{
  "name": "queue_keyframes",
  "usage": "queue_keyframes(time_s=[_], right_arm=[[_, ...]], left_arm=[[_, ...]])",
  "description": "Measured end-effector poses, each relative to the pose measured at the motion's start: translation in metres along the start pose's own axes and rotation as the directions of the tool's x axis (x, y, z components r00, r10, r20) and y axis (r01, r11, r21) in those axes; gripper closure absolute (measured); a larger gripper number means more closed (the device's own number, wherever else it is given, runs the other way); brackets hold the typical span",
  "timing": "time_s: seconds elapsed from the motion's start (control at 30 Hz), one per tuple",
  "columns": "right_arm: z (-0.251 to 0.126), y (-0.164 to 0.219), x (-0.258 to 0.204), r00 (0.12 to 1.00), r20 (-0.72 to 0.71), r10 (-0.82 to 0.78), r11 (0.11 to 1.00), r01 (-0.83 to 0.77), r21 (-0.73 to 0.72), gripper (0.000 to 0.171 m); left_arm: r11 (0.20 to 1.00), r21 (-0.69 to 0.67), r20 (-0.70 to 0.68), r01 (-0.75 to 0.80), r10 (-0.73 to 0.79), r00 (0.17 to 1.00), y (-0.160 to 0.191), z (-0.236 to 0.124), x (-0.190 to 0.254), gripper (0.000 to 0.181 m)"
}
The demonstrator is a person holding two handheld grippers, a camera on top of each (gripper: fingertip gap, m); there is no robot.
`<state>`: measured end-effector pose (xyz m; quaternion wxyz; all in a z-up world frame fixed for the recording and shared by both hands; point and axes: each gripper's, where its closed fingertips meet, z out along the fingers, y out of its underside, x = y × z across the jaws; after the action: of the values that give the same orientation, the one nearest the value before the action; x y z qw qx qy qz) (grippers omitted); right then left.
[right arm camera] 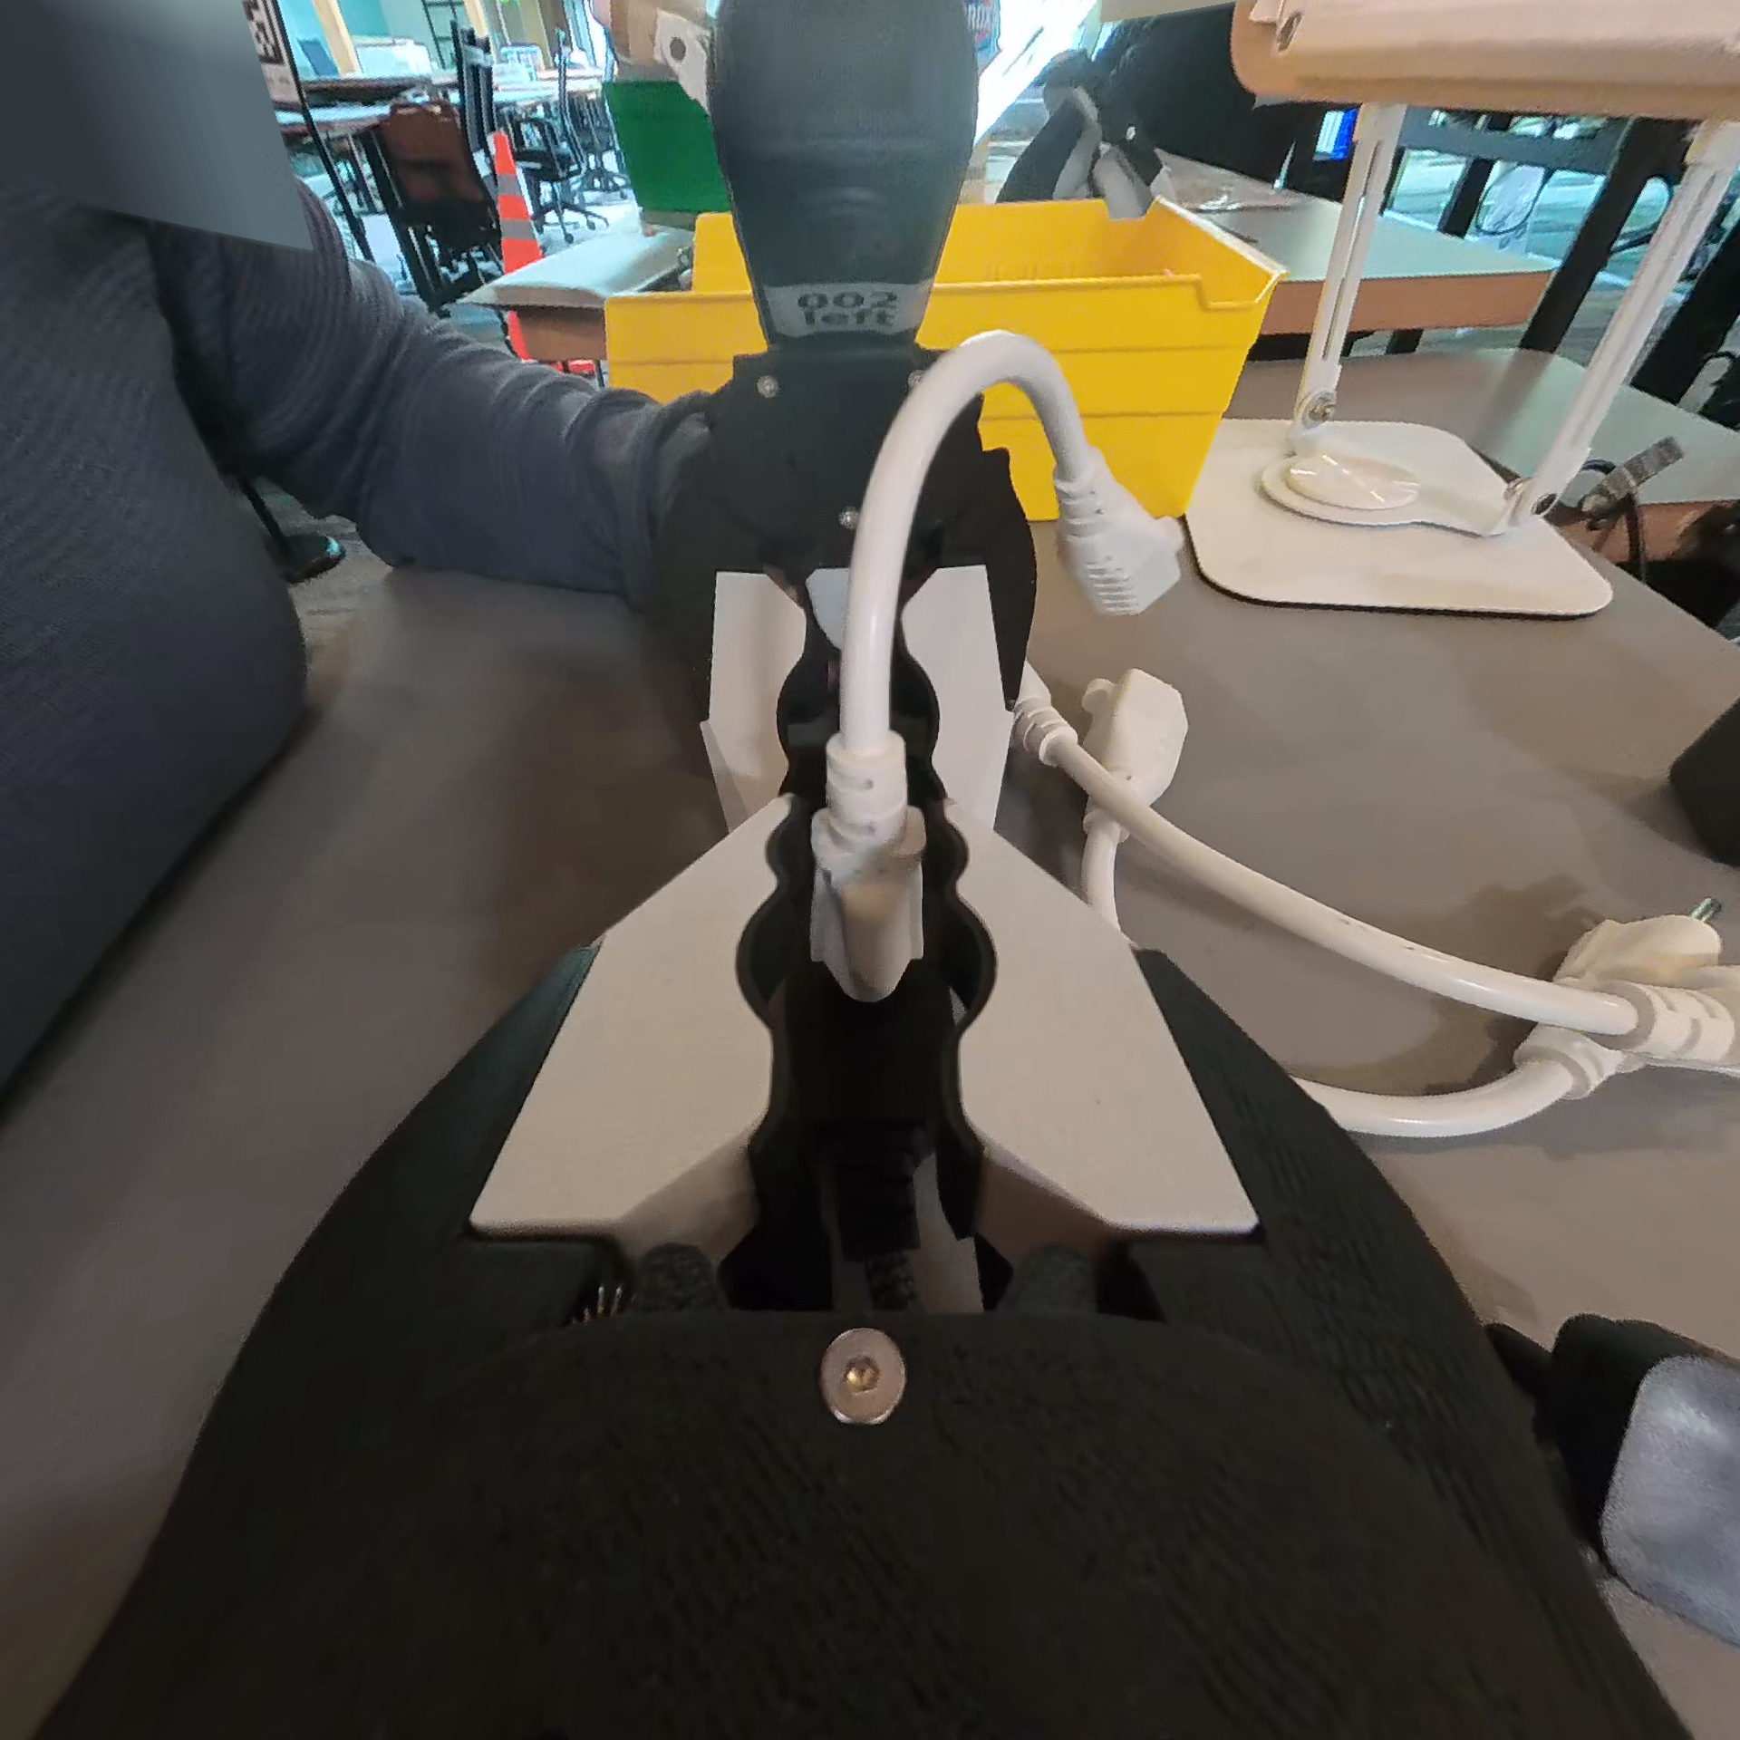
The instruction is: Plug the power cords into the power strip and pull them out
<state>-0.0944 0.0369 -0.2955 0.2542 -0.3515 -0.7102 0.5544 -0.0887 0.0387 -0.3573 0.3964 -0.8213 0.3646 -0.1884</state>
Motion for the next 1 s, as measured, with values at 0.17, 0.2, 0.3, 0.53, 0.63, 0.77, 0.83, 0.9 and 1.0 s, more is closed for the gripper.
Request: queue_keyframes(time_s=[0.17, 0.2, 0.3, 0.53, 0.63, 0.77, 0.83, 0.9, 1.0], right_arm=[[0.004, 0.006, -0.001, 0.999, -0.019, -0.034, 0.998, 0.033, -0.051, 0.128], [0.003, 0.004, 0.001, 0.999, -0.029, -0.027, 0.999, 0.026, -0.035, 0.128], [-0.001, 0.001, 0.004, 0.999, -0.031, 0.013, 1.0, -0.013, -0.006, 0.133], [0.004, 0.012, 0.001, 1.0, -0.011, 0.007, 0.996, -0.008, -0.091, 0.144], [0.005, 0.019, -0.001, 0.999, -0.012, -0.032, 0.99, 0.03, -0.136, 0.147], [0.005, 0.028, -0.001, 0.998, -0.004, -0.056, 0.98, 0.054, -0.193, 0.145], [0.006, 0.034, -0.002, 0.999, 0.006, -0.04, 0.972, 0.04, -0.234, 0.144], [0.006, 0.037, -0.001, 0.999, 0.004, -0.049, 0.967, 0.049, -0.251, 0.144], [0.006, 0.037, -0.001, 0.998, -0.003, -0.063, 0.966, 0.06, -0.252, 0.144]], left_arm=[[1.0, 0.001, -0.002, 0.002, -0.002, 1.0, 0.0, 0.0, 0.0, 0.138], [1.0, 0.001, -0.002, 0.002, -0.002, 1.0, 0.0, 0.0, 0.0, 0.138], [1.0, 0.001, -0.002, 0.002, -0.002, 1.0, 0.0, 0.0, 0.0, 0.138], [1.0, 0.001, -0.002, 0.002, -0.002, 1.0, 0.0, 0.0, 0.0, 0.138], [1.0, 0.0, 0.002, -0.004, 0.004, 1.0, 0.0, 0.0, 0.0, 0.138], [1.0, 0.0, 0.003, -0.004, 0.004, 1.0, 0.0, 0.0, 0.0, 0.138], [1.0, 0.0, 0.002, -0.004, 0.004, 1.0, 0.0, 0.0, 0.0, 0.138], [1.0, 0.0, 0.002, -0.004, 0.004, 1.0, 0.0, 0.0, 0.0, 0.138], [1.0, -0.001, 0.002, -0.003, 0.003, 1.0, 0.0, 0.0, 0.0, 0.138]])
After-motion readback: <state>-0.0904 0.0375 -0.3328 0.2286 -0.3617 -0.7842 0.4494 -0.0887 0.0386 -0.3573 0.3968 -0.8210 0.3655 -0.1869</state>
